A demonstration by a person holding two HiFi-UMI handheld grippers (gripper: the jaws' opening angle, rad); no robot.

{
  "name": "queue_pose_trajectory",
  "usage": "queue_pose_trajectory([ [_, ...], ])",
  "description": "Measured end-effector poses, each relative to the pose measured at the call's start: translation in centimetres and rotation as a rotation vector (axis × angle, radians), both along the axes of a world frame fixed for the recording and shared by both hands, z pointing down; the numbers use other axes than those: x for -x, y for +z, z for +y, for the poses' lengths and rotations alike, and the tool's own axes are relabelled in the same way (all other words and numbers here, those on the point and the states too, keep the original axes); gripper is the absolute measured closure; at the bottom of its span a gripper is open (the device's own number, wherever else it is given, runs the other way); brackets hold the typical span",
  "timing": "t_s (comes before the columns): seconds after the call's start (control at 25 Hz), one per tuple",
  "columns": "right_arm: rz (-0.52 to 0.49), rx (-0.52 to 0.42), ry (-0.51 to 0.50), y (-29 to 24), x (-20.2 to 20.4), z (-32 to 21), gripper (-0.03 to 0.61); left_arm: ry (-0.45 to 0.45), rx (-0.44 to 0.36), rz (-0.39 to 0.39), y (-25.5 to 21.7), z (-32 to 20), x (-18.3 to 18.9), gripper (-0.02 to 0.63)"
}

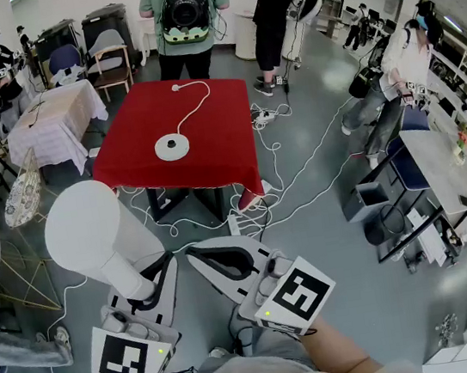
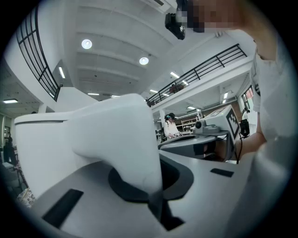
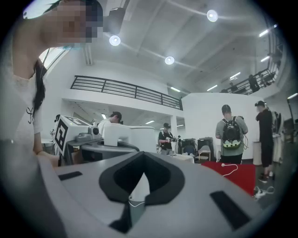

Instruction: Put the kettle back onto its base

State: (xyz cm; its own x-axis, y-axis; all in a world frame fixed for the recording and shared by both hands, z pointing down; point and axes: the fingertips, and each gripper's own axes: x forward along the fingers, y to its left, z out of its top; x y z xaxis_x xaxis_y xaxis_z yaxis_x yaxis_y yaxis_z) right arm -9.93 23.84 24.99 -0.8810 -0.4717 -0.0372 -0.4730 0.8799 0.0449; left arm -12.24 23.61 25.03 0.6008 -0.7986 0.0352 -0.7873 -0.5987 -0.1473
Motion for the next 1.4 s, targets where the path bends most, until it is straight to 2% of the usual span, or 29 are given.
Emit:
queue_pose_trajectory([
  [0.56,0.006,0.002,0.010,0.3,0.8,-1.6,0.571,0.026,0.012,0.001,0.2,-1.6,0.2,0.604],
  [0.8,-0.080,0.069,0.026,0.2,-0.7,-3.2,0.571,0.038,0.018,0.003,0.3,-2.9,-0.6,0.604],
  [1.0,-0.015,-0.006,0.034,0.7,-2.4,-7.2,0.571,0.022,0.020,-0.005,0.6,-6.7,-2.1,0.604],
  [1.4,0.023,-0.004,-0.151,0.0,-7.7,-16.1,0.571,-0.105,-0.005,0.026,-0.5,-15.7,-8.3,0.604],
])
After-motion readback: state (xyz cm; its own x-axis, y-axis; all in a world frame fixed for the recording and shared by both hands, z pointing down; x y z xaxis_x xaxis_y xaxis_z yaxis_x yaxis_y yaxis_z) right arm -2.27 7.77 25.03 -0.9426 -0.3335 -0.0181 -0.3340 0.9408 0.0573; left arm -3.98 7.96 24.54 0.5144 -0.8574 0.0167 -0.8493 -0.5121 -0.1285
